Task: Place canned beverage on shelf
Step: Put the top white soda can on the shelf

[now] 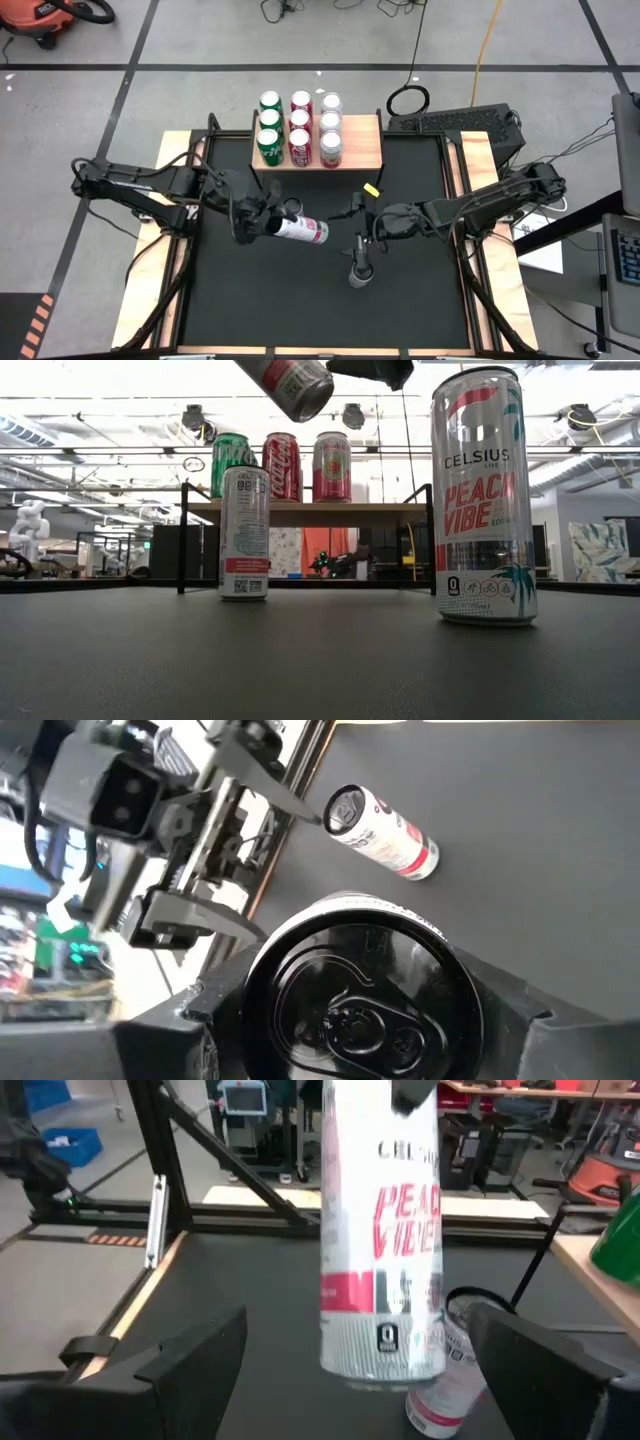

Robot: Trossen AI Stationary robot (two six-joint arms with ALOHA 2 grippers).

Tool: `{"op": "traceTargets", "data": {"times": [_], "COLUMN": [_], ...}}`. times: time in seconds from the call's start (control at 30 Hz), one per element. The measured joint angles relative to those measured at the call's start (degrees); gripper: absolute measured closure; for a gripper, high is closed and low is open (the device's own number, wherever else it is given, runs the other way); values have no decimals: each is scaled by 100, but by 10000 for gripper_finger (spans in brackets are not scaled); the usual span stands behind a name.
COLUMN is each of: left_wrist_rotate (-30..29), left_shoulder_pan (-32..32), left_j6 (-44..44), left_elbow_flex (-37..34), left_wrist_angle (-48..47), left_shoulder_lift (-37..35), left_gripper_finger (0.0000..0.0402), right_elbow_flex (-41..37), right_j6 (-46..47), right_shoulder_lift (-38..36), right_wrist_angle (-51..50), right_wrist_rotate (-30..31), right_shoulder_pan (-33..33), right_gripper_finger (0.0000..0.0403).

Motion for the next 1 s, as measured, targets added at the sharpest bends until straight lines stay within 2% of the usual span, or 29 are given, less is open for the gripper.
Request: {"op": "traceTargets", "data": {"times": [0.07, 0.2, 0.47, 0.7, 0.87, 1.0], "left_wrist_rotate": [-4, 0, 1, -114, -202, -207], "left_shoulder_pan": [0, -1, -1, -1, -5, -3], "left_j6": [301, 898, 1358, 1850, 1865, 1861], "left_elbow_flex": [0, 0, 0, 0, 0, 0], "left_wrist_angle": [10, 26, 475, 878, 1116, 1167], "left_shoulder_lift": [1, 89, 501, 793, 861, 881], "left_gripper_finger": [155, 155, 155, 155, 155, 155], "right_elbow_flex": [0, 0, 0, 0, 2, 0], "right_j6": [-5, 40, 238, 130, -20, -225], "right_shoulder_lift": [-46, -45, 0, 6, 166, 314], "right_wrist_angle": [26, -33, 34, -200, -295, -281], "right_wrist_rotate": [-64, -600, -1851, -2594, -3261, -3297], "right_shoulder_pan": [-75, -378, -989, -1192, -1282, -1312], "right_gripper_finger": [44, 44, 43, 32, 34, 34]}}
